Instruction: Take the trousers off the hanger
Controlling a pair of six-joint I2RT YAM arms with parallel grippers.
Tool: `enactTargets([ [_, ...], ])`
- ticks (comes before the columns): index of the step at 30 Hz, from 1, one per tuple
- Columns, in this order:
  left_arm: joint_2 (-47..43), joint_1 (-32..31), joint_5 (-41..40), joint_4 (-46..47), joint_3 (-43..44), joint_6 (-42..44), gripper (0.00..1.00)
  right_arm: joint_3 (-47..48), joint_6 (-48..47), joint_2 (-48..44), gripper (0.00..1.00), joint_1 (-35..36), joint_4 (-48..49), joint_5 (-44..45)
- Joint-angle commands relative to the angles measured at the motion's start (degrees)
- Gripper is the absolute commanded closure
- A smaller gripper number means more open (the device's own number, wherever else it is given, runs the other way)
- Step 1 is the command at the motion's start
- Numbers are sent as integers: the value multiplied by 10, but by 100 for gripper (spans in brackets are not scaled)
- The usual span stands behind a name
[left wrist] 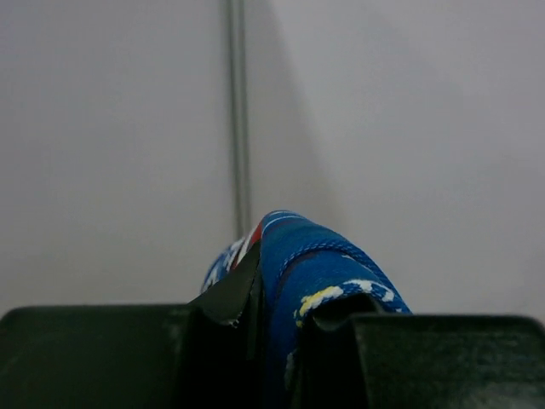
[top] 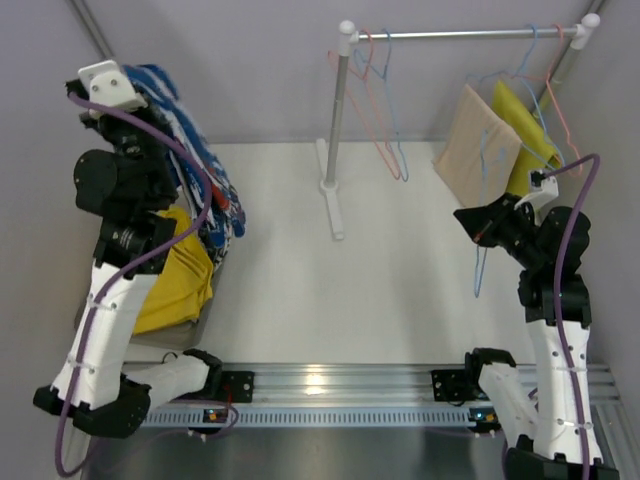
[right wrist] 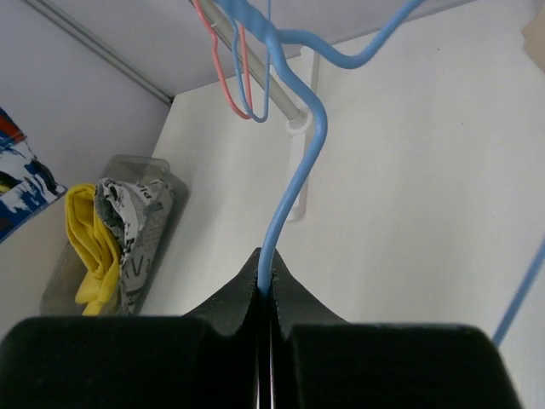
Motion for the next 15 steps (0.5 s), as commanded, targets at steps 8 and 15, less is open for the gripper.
enactTargets([
  [8,-320,264,-32,-72,-318,-89,100,46,7,26,100,-7,46,-16],
  [15,-440,347,-99,-161,-390,-103,100,58,0,40,100,-7,33,-31],
])
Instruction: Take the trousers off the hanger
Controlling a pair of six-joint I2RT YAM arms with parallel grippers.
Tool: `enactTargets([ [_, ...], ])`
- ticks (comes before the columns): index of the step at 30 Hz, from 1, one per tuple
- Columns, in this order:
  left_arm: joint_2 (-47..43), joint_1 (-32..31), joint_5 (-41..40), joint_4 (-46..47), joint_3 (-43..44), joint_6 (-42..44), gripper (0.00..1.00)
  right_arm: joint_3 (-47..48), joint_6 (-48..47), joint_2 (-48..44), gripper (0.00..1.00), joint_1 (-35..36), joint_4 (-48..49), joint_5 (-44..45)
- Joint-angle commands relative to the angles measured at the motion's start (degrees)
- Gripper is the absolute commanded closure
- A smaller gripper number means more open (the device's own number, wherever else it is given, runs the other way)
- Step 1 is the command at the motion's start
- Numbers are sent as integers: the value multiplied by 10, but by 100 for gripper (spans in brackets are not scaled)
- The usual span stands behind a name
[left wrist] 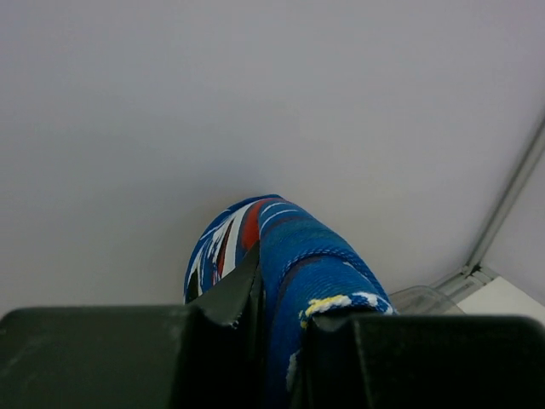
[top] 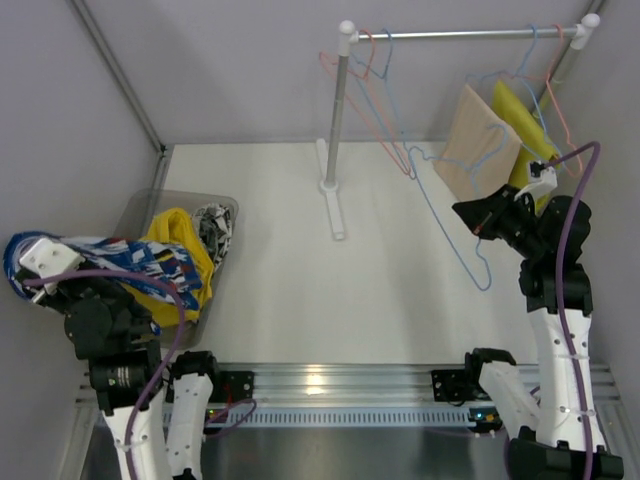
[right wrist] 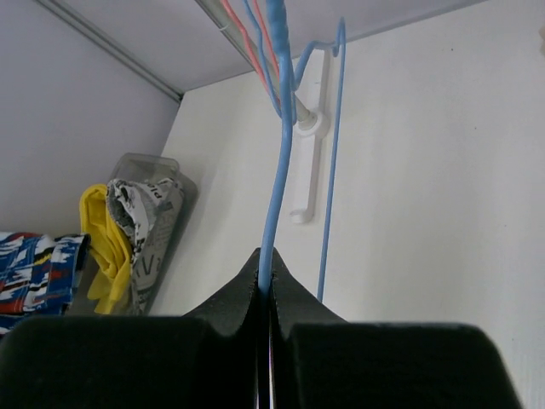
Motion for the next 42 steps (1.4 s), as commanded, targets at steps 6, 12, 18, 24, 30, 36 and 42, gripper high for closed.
enactTargets([
  [6,-25,35,-46,-7,-43,-43,100,32,0,15,100,-6,36,-16],
  [12,57,35,-1,109,-125,-17,100,26,7,27,100,-6,46,-9],
  [18,247,34,123,246,-159,-67,100,37,-9,28,100,-6,36,8],
  [24,454,35,227,311,-84,-154,100,57,-24,24,100,-6,13,14],
  [30,514,34,301,171,-14,-218,56,85,-57,15,100,-6,-39,37],
  [36,425,33,363,79,-10,-191,1,126,-103,8,100,-6,-105,55],
  [42,359,33,472,-125,91,-130,1,156,-145,18,100,-6,-170,68],
])
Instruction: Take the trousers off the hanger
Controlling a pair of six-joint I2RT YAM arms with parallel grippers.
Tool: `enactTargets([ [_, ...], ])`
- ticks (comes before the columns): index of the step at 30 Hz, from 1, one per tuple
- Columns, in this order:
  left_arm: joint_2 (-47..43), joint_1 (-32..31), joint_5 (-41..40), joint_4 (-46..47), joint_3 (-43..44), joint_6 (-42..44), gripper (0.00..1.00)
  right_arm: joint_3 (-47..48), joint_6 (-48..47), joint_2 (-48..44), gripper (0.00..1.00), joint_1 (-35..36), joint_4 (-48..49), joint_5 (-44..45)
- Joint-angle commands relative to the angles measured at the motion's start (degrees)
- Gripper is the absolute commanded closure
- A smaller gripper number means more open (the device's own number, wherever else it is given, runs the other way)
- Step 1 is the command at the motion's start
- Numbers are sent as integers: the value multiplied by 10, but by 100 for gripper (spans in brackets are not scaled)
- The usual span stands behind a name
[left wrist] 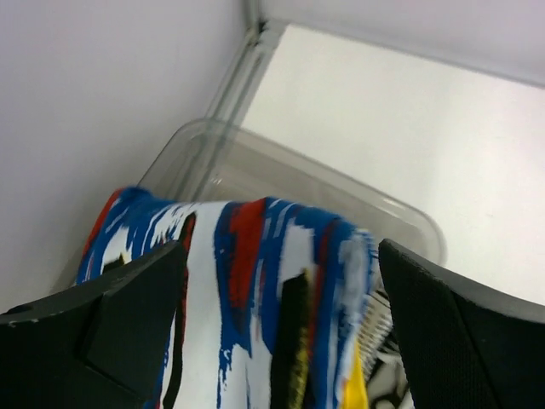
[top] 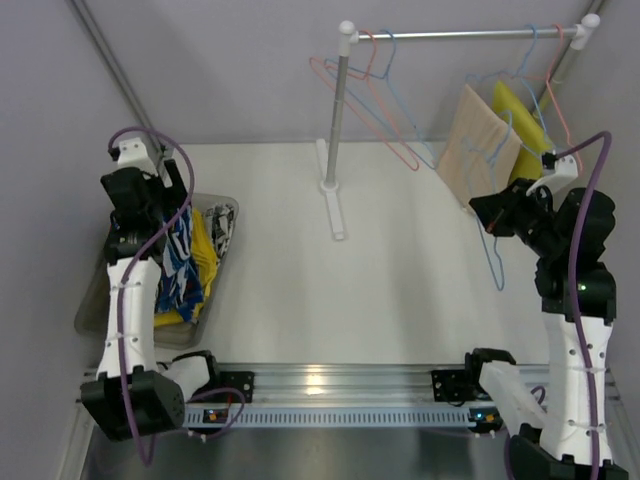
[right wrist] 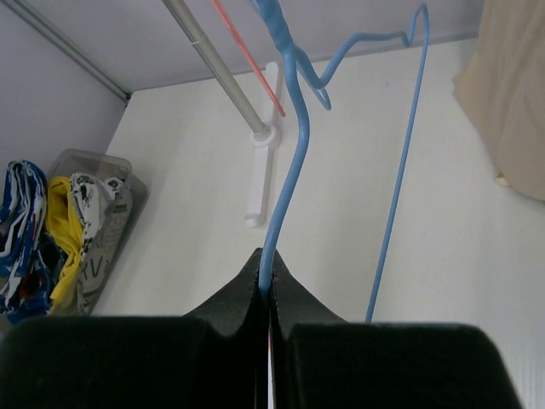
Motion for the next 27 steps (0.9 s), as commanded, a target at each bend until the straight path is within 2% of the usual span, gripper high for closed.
enactTargets([
  [1,-55,-3,130,-100,84,45,1,37,-45,6,100,-6,-55,16],
  [5,-57,-3,287,-220,164,67,1,51,-57,28,100,-6,-72,5],
  [6,-48,-3,352,-235,188,69,1,53,-56,42,100,-6,-70,1],
  [8,-42,-3,406,-252,196,72,1,70,-53,61,100,-6,-60,-7],
  [18,-43,-6,436,-229,195,35,1,259,-63,265,100,-6,14,19],
  [25,-39,-7,453,-238,203,66,1,399,-64,406,100,6,68,-79],
  [27,-46,-6,450,-219,191,51,1,425,-67,451,100,19,74,-95],
])
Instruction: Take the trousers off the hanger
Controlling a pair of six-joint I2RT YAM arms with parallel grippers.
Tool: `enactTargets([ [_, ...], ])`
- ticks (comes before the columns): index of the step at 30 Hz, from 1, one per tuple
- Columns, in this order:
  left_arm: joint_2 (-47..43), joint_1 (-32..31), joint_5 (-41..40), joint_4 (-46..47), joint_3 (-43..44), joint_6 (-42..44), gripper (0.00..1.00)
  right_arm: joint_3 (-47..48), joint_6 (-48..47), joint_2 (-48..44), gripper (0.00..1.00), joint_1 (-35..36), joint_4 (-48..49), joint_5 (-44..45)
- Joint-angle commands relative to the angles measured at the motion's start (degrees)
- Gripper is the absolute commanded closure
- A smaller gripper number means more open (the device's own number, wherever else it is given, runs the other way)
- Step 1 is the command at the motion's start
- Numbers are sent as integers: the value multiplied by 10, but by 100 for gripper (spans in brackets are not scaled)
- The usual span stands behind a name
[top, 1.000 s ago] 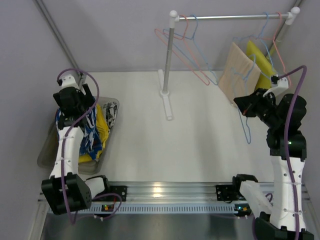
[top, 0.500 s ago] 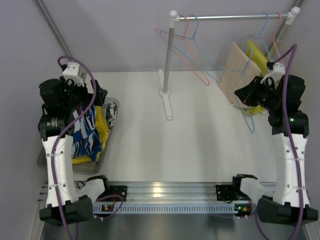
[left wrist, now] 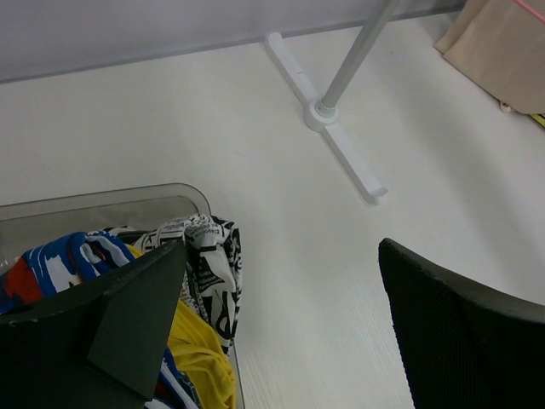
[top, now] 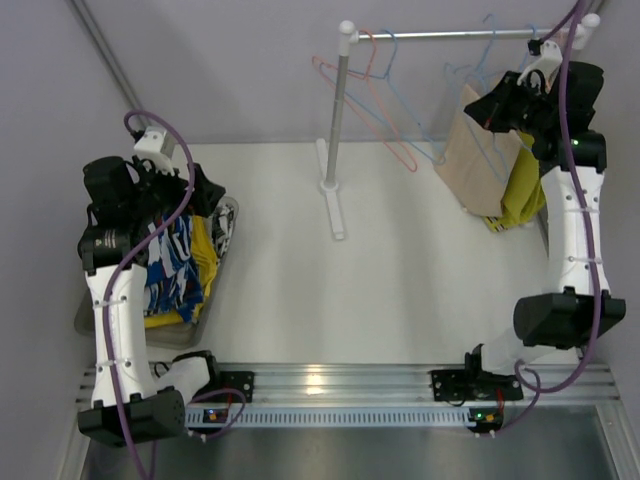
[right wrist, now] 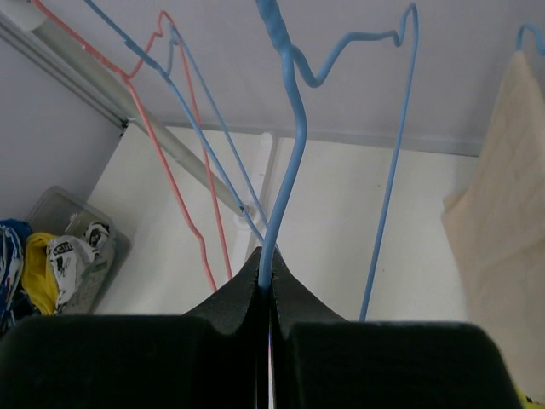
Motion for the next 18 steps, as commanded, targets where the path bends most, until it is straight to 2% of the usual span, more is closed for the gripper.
enactTargets([
  [1,-12,-1,18,21,-2,-1,1,74,-18,56,100,17,60,-60],
  [9,-25,-1,11,28,-20,-10,1,182,-40,152,100,40,96,-67],
  [18,-23,-1,3,28,-28,-14,1,187,-68,195,100,56,94,-109],
])
